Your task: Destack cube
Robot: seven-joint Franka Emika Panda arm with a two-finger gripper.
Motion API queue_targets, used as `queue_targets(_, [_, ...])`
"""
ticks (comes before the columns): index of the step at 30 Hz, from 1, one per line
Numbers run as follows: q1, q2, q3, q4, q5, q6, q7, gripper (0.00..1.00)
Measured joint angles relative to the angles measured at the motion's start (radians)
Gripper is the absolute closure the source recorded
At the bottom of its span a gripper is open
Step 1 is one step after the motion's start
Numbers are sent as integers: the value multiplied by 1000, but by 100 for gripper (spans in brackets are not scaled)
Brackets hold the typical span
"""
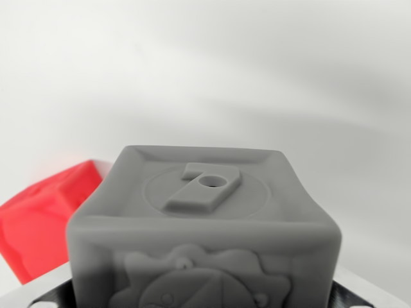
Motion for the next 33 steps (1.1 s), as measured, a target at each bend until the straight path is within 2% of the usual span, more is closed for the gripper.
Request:
queue_targets(15, [-11, 39, -38, 51, 19, -12, 80, 100])
queue_targets(33, [-23, 85, -77, 113, 43, -29, 169, 100])
